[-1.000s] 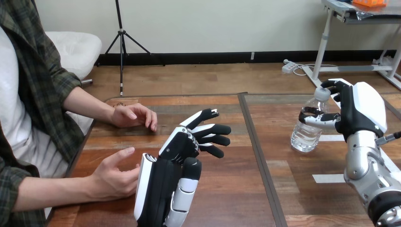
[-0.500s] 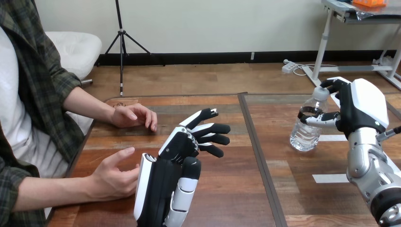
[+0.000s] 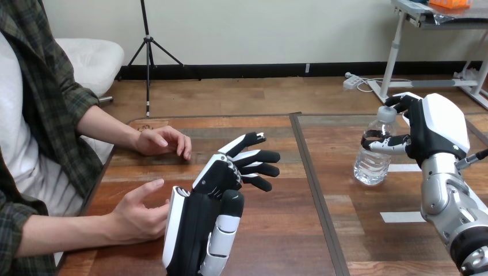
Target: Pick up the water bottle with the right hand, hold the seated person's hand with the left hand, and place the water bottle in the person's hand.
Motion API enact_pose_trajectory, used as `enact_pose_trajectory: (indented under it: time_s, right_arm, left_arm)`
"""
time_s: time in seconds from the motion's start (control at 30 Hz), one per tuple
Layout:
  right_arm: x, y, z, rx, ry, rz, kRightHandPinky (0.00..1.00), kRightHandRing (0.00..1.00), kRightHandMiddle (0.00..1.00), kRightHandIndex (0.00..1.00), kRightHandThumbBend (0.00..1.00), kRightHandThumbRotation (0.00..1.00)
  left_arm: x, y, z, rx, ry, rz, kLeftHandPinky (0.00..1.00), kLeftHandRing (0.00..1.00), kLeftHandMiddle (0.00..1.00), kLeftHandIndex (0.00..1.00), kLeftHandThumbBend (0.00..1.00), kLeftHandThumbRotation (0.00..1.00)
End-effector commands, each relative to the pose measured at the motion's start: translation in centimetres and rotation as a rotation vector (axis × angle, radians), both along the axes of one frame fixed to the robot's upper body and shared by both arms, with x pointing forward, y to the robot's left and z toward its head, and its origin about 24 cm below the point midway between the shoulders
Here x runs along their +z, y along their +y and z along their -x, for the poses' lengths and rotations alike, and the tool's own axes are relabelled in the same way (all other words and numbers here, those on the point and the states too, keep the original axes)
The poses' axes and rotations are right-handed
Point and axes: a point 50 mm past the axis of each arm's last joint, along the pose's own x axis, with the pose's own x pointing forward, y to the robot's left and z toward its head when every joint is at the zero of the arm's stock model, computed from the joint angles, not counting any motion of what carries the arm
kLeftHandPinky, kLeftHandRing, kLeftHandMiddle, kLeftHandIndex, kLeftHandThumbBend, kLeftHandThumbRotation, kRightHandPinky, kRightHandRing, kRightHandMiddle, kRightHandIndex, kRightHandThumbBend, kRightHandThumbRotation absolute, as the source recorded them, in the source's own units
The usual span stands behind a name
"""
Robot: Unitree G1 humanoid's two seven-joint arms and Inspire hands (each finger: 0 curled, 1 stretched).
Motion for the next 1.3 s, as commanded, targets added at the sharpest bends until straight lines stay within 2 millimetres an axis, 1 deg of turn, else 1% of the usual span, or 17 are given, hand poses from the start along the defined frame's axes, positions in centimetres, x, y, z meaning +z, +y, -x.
enact_pose_trajectory:
  time_s: [0.0,0.17,0.57,0.67,0.87,1.07,1.27]
  right_arm:
    - [1.70,0.36,-1.08,0.037,-0.019,0.011,0.80,0.77,0.76,0.73,0.80,0.01]
    - [1.49,0.27,-1.00,0.033,-0.005,-0.016,0.81,0.79,0.78,0.74,0.79,0.01]
    - [1.34,0.25,-0.88,0.045,-0.002,-0.022,0.76,0.79,0.79,0.75,0.79,0.00]
    - [1.38,0.29,-0.90,0.049,-0.005,-0.026,0.76,0.80,0.79,0.76,0.79,0.01]
    - [1.60,0.49,-0.99,0.058,-0.024,-0.044,0.75,0.80,0.79,0.75,0.78,0.05]
    - [1.81,0.63,-0.95,0.075,-0.056,-0.063,0.72,0.78,0.78,0.75,0.79,0.01]
    - [2.00,0.74,-0.91,0.090,-0.083,-0.088,0.70,0.77,0.77,0.74,0.79,0.00]
  left_arm:
    - [0.20,-0.47,0.13,0.018,-0.008,0.044,0.51,0.62,0.68,0.78,0.51,1.00]
    - [0.23,-0.47,0.10,0.020,-0.004,0.044,0.51,0.62,0.68,0.77,0.52,1.00]
    - [0.23,-0.45,0.02,0.026,-0.006,0.045,0.51,0.61,0.67,0.77,0.52,1.00]
    - [0.24,-0.44,-0.03,0.026,-0.007,0.043,0.50,0.61,0.67,0.77,0.51,1.00]
    - [0.22,-0.46,-0.02,0.026,-0.002,0.040,0.50,0.61,0.67,0.77,0.53,1.00]
    - [0.24,-0.50,-0.04,0.026,-0.005,0.043,0.50,0.61,0.67,0.76,0.53,1.00]
    - [0.27,-0.54,-0.06,0.027,-0.009,0.044,0.50,0.61,0.68,0.77,0.53,1.00]
